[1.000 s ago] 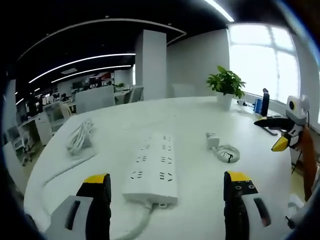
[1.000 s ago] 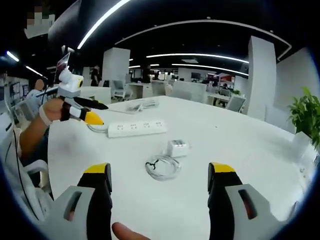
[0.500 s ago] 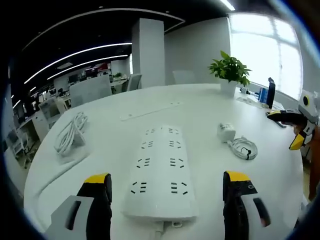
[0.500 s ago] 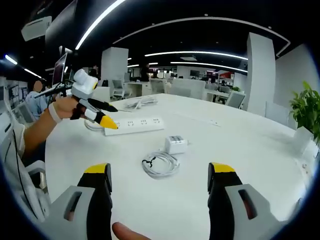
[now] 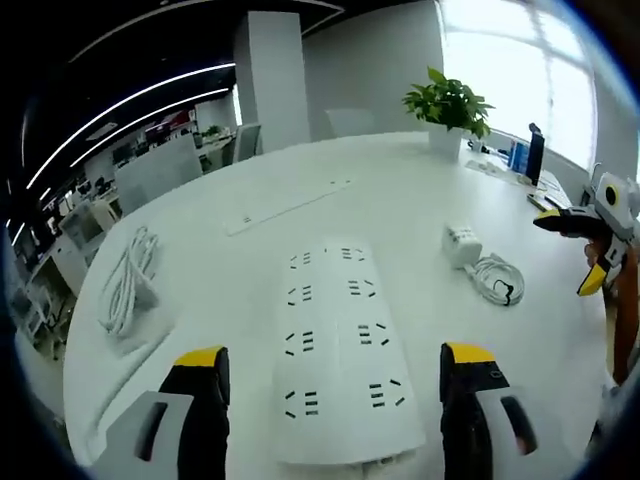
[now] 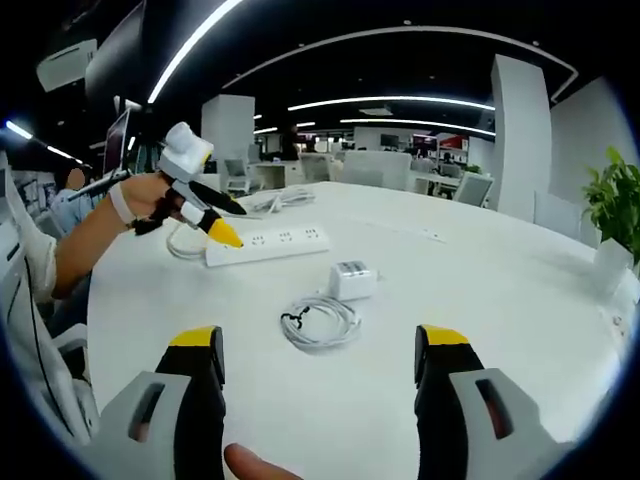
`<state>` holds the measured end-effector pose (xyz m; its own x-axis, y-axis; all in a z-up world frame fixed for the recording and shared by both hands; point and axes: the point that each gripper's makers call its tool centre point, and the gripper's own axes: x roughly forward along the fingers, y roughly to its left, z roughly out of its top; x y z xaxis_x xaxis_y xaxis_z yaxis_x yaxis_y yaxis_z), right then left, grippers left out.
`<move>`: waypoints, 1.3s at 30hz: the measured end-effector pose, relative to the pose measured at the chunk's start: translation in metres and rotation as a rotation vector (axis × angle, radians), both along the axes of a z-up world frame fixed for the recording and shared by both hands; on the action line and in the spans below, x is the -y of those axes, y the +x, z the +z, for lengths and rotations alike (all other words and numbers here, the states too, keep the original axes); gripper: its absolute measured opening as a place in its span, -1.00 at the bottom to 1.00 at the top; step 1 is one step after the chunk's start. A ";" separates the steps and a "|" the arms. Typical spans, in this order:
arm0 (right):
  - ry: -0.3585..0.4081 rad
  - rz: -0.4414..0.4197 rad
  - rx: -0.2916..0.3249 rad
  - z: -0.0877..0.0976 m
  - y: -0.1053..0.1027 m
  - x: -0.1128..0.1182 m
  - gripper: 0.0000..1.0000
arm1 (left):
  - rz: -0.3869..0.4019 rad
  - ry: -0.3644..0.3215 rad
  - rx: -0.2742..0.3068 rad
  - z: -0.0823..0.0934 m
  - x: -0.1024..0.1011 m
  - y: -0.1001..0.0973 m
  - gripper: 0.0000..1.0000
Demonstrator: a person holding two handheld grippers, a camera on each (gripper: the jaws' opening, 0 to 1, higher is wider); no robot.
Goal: Straighten the power strip on the desk, plug the charger into it
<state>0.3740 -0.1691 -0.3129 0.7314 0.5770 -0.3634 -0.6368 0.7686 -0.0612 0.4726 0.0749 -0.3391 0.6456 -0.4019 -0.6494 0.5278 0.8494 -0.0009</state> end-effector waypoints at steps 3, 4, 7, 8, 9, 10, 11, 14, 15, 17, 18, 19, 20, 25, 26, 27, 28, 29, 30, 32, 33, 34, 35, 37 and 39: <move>-0.024 0.010 0.009 0.004 0.003 -0.001 0.53 | -0.008 0.010 -0.030 -0.009 0.003 0.001 0.69; -0.042 0.030 0.015 0.006 0.005 -0.004 0.53 | -0.010 0.018 -0.037 -0.012 0.003 0.001 0.68; -0.095 0.092 0.032 0.012 0.009 -0.014 0.53 | -0.014 0.043 -0.059 -0.021 0.003 0.000 0.64; -0.102 0.110 0.036 0.014 0.011 -0.018 0.54 | -0.017 0.044 -0.068 -0.023 0.003 -0.001 0.62; -0.103 0.121 0.039 0.015 0.014 -0.020 0.54 | -0.016 0.043 -0.075 -0.024 0.003 -0.001 0.62; -0.104 0.133 0.041 0.017 0.017 -0.023 0.54 | -0.016 0.042 -0.081 -0.025 0.003 -0.001 0.61; -0.105 0.144 0.043 0.018 0.020 -0.025 0.54 | -0.016 0.040 -0.088 -0.026 0.003 -0.001 0.59; -0.124 0.174 0.048 0.019 0.028 -0.031 0.54 | -0.022 0.044 -0.111 -0.029 0.003 -0.003 0.51; -0.126 0.185 0.043 0.019 0.030 -0.033 0.54 | -0.023 0.042 -0.115 -0.029 0.003 -0.002 0.51; -0.129 0.208 0.034 0.019 0.033 -0.036 0.54 | -0.024 0.039 -0.121 -0.029 0.003 0.000 0.51; -0.128 0.211 0.032 0.020 0.034 -0.036 0.54 | -0.025 0.040 -0.122 -0.029 0.003 -0.001 0.51; -0.127 0.225 0.035 0.023 0.039 -0.039 0.54 | -0.026 0.041 -0.123 -0.029 0.003 -0.002 0.51; -0.127 0.232 0.040 0.026 0.041 -0.040 0.54 | -0.026 0.042 -0.125 -0.029 0.003 -0.002 0.50; -0.102 0.282 0.064 0.041 0.059 -0.052 0.51 | -0.032 0.042 -0.144 -0.031 0.005 -0.002 0.47; -0.124 0.303 0.021 0.038 0.061 -0.054 0.49 | -0.034 0.045 -0.144 -0.032 0.005 -0.003 0.46; -0.140 0.317 0.024 0.039 0.064 -0.056 0.48 | -0.033 0.042 -0.147 -0.032 0.005 -0.003 0.45; -0.157 0.332 0.027 0.040 0.068 -0.059 0.49 | -0.033 0.040 -0.150 -0.032 0.006 -0.003 0.44; -0.173 0.347 0.030 0.041 0.071 -0.061 0.50 | -0.033 0.037 -0.152 -0.032 0.006 -0.003 0.44; -0.189 0.361 0.034 0.042 0.074 -0.064 0.50 | -0.032 0.035 -0.155 -0.032 0.006 -0.004 0.44; -0.212 0.379 0.023 0.042 0.081 -0.069 0.49 | -0.035 0.031 -0.160 -0.033 0.007 -0.004 0.43; -0.226 0.391 0.026 0.041 0.083 -0.071 0.49 | -0.035 0.031 -0.161 -0.033 0.007 -0.004 0.43; -0.240 0.403 0.029 0.040 0.086 -0.074 0.50 | -0.034 0.029 -0.163 -0.034 0.007 -0.005 0.43; -0.254 0.415 0.031 0.039 0.088 -0.076 0.50 | -0.034 0.028 -0.164 -0.034 0.007 -0.005 0.43; -0.277 0.434 0.036 0.037 0.092 -0.080 0.49 | -0.035 0.028 -0.164 -0.034 0.007 -0.006 0.43; -0.290 0.441 0.033 0.033 0.094 -0.083 0.49 | -0.037 0.029 -0.163 -0.035 0.007 -0.008 0.44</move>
